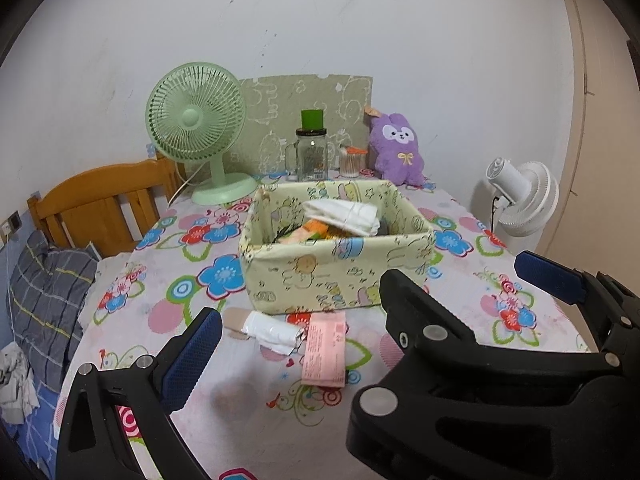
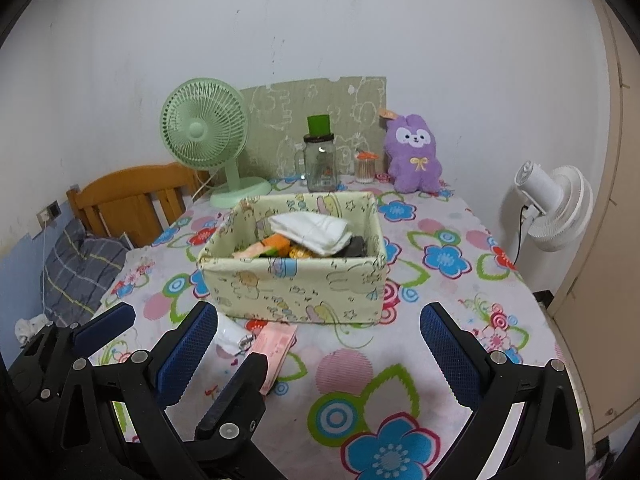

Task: Organize soft objects
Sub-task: 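Lower both tools toward the pink packet and white rolled cloth beside the box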

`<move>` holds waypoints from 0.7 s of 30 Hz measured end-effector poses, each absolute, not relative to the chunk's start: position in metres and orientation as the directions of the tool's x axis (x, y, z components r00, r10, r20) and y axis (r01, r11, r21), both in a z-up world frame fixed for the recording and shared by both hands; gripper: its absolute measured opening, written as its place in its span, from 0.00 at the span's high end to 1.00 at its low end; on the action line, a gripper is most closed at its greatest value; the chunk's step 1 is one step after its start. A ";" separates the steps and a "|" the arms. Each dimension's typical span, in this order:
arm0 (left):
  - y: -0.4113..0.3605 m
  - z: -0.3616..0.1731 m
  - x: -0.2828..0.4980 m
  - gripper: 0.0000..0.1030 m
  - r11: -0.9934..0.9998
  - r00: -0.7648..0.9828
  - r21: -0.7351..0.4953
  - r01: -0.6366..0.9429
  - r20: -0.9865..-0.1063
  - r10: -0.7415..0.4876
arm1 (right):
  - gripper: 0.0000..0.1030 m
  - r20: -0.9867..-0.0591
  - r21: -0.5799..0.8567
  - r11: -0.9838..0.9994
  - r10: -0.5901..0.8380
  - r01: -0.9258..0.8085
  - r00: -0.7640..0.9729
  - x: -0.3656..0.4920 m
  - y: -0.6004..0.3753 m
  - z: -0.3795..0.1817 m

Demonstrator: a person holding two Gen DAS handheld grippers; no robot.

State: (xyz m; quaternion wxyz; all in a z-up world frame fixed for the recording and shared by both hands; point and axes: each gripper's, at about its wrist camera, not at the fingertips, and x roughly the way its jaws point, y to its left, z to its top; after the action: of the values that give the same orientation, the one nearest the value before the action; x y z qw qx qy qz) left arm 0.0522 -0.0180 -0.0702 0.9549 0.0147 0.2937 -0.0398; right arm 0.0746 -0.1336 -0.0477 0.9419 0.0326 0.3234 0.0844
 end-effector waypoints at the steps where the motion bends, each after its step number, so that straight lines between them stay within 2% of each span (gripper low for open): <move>1: -0.017 -0.073 0.052 0.00 0.996 0.822 0.004 0.085 -0.565 -0.068 | 0.00 -0.608 0.116 0.984 0.180 -0.137 0.773 0.075 -0.132 -0.051; 17: 0.008 -0.119 0.060 0.01 0.999 0.773 -0.002 0.053 -0.633 -0.043 | 0.01 -0.688 0.137 0.978 0.207 -0.155 0.696 0.086 -0.108 -0.101; 21: 0.015 -0.128 0.063 0.05 0.999 0.758 0.005 0.042 -0.651 -0.029 | 0.01 -0.713 0.148 0.978 0.210 -0.149 0.669 0.094 -0.104 -0.115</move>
State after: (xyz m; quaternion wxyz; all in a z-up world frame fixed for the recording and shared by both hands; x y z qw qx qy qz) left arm 0.0632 0.0149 -0.1279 0.9376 0.0099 0.3472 -0.0190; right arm 0.0936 -0.1039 -0.1149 0.9126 0.0386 0.3949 0.0984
